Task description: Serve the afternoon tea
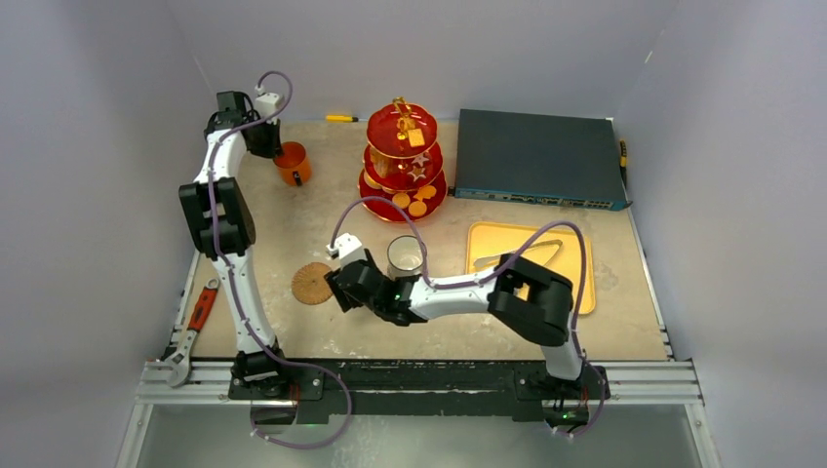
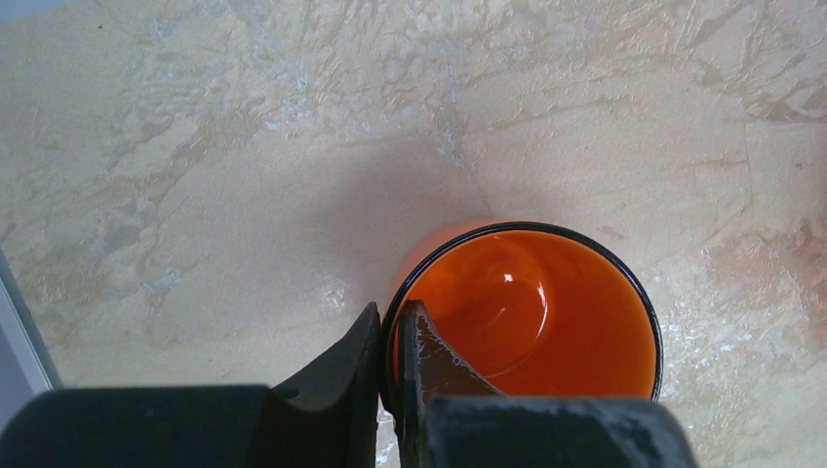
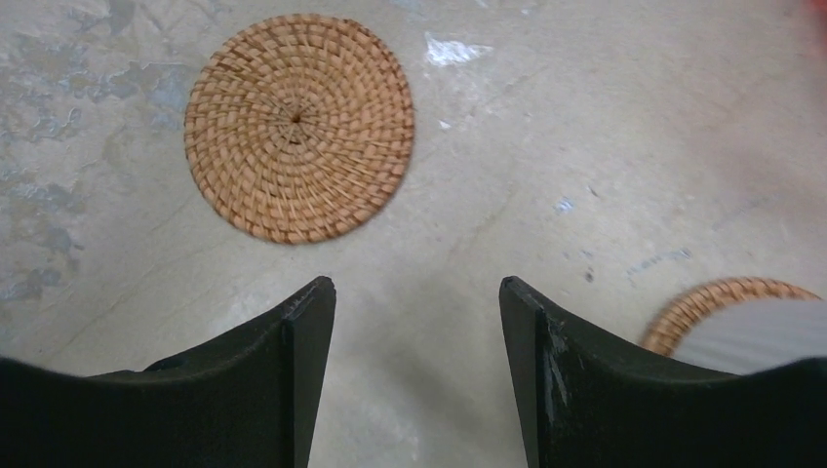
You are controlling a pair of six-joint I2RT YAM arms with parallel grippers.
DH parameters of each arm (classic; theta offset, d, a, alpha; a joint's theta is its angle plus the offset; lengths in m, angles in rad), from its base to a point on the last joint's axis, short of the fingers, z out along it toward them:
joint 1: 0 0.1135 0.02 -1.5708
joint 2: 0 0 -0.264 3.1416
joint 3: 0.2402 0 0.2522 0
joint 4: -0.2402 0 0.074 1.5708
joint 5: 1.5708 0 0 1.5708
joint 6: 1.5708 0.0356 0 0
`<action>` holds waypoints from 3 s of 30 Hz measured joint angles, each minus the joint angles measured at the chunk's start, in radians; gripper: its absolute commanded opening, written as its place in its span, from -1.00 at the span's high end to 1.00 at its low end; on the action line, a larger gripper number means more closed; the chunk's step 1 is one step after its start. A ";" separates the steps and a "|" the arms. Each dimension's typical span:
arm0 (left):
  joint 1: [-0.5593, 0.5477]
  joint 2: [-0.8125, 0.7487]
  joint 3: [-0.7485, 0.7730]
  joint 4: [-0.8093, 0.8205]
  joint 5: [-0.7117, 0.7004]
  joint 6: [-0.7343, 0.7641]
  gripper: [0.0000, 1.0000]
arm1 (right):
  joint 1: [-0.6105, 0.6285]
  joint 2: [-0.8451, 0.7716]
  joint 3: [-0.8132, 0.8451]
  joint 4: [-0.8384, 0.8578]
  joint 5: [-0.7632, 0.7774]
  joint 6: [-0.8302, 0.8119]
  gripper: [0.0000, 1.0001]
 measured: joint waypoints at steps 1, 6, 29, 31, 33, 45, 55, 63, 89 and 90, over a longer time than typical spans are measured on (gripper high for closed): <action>0.000 -0.002 -0.005 0.006 0.001 -0.003 1.00 | 0.000 0.021 0.016 0.002 -0.006 -0.006 -0.29; 0.002 -0.061 -0.101 0.043 0.001 -0.020 1.00 | -0.010 0.115 0.081 0.014 -0.026 -0.016 -0.20; 0.023 -0.344 -0.301 -0.041 0.061 -0.060 1.00 | -0.064 0.019 -0.120 0.017 0.169 0.159 -0.08; 0.026 -0.352 -0.301 -0.050 0.068 -0.060 1.00 | -0.069 0.018 -0.126 0.020 0.181 0.166 -0.08; 0.028 -0.360 -0.301 -0.059 0.075 -0.060 1.00 | -0.076 0.012 -0.138 0.026 0.192 0.173 -0.07; 0.041 -0.397 -0.330 -0.116 0.094 -0.058 1.00 | -0.025 0.034 -0.082 0.030 0.164 0.080 -0.44; 0.053 -0.487 -0.386 -0.133 0.041 -0.058 1.00 | 0.046 0.283 0.312 0.114 0.045 -0.129 -0.66; 0.064 -0.576 -0.466 -0.134 0.032 -0.070 1.00 | 0.045 0.391 0.381 0.149 -0.044 -0.242 -0.59; -0.152 -0.958 -0.858 -0.062 -0.062 -0.224 1.00 | -0.058 0.049 0.037 0.169 -0.045 -0.229 -0.69; -0.159 -0.972 -0.869 -0.055 -0.070 -0.233 1.00 | -0.058 0.013 0.038 0.168 -0.053 -0.228 -0.70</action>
